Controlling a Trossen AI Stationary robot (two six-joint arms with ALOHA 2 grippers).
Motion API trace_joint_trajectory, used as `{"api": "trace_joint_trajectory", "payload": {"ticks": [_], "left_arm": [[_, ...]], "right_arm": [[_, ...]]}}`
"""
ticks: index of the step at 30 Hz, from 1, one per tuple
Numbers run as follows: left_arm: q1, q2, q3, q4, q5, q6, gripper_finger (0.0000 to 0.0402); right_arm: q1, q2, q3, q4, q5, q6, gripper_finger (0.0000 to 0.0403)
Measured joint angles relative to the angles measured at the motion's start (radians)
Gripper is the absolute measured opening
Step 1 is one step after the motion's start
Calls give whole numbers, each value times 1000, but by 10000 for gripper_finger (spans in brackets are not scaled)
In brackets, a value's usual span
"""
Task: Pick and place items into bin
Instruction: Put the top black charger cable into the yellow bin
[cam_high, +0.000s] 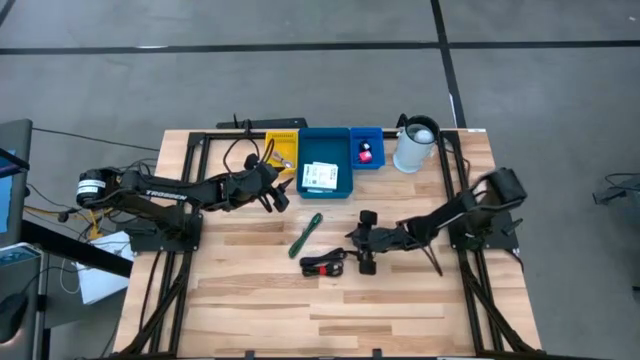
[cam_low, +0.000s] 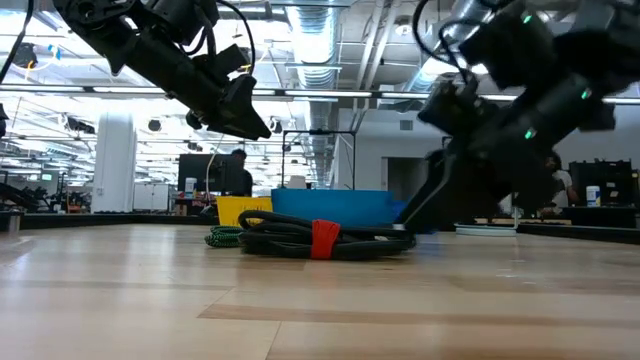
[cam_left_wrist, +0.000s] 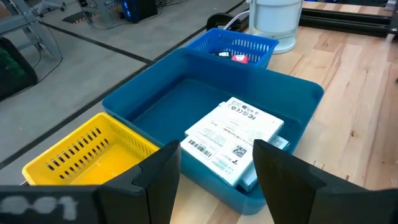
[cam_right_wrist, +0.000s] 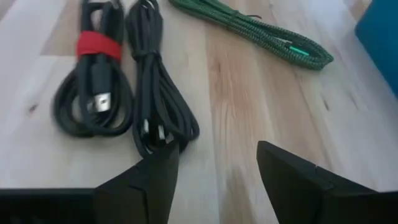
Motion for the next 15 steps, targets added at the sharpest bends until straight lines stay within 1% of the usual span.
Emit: {"api": "trace_joint_trajectory", "payload": {"ticks": [3, 6, 10, 15], "left_arm": [[0, 0, 0, -2, 0, 0, 193], [0, 0, 0, -2, 1, 1, 193], [0, 0, 0, -3, 2, 5, 193], [0, 0, 0, -3, 2, 8, 193]], "right_arm": [[-10, 75, 0, 117, -24, 25, 215], [-26, 114, 1, 194, -66, 24, 214], [-49, 122, 1, 198, -113, 2, 212], [-53, 122, 1, 197, -120, -10, 214]]}}
